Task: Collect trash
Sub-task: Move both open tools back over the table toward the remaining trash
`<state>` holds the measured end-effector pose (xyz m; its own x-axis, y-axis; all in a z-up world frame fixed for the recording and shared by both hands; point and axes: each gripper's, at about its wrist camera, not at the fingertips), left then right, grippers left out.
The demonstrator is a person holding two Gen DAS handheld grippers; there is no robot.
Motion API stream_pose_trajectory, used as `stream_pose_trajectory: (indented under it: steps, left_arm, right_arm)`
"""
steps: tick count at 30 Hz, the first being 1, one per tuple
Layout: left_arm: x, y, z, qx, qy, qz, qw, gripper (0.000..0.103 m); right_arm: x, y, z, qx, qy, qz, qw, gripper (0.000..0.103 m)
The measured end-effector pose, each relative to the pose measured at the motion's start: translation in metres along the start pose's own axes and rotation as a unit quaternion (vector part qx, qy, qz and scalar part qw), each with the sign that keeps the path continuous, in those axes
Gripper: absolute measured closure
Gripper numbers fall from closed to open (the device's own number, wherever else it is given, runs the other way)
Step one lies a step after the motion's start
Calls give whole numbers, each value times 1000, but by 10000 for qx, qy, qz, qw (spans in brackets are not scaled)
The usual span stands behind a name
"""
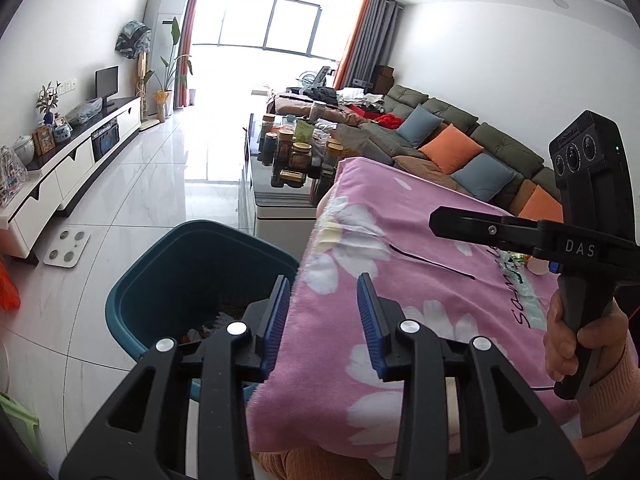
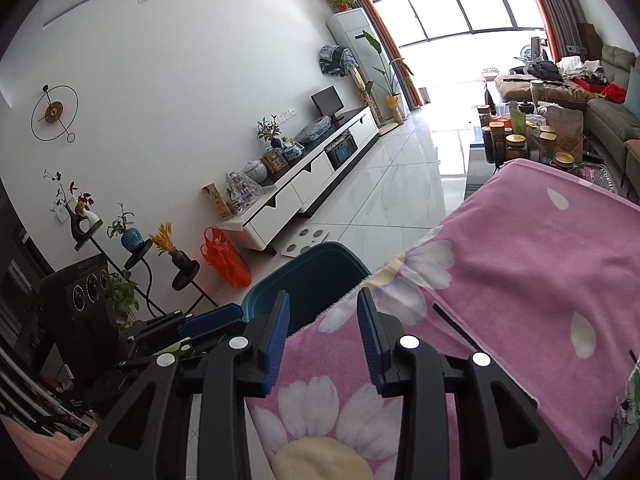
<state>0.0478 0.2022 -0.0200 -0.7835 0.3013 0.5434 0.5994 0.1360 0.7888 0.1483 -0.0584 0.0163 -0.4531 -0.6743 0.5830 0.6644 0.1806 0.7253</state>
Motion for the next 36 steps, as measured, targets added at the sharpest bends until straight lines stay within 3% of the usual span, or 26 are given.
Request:
stream_pose_trajectory:
  steps: [10,20,36]
  left_arm:
    - [-22,-11,-74,-363,-689,229,9967,63]
    - [-59,-19,-136,-800,-1241,647,9869,63]
    - [-121,-9,-198,-1093,-1647,1097,9741,60]
  right_arm:
    - [78,-35,-47,-240,-729,-481,9959,64]
    - [139,-79,-106,-853,-1512,-700,9823,63]
    - [200,-121,-170,-1600,-2387,-926,9533,63]
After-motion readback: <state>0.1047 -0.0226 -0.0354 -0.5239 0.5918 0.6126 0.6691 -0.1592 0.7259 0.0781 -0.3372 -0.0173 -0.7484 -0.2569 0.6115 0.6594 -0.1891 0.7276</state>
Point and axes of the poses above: each gripper's, at about its wrist camera, not at the fingertips, and x roughly against the way its jaws point, z to its left, y to its top, and after that the axes turned 6 degrees about -y, right-handed
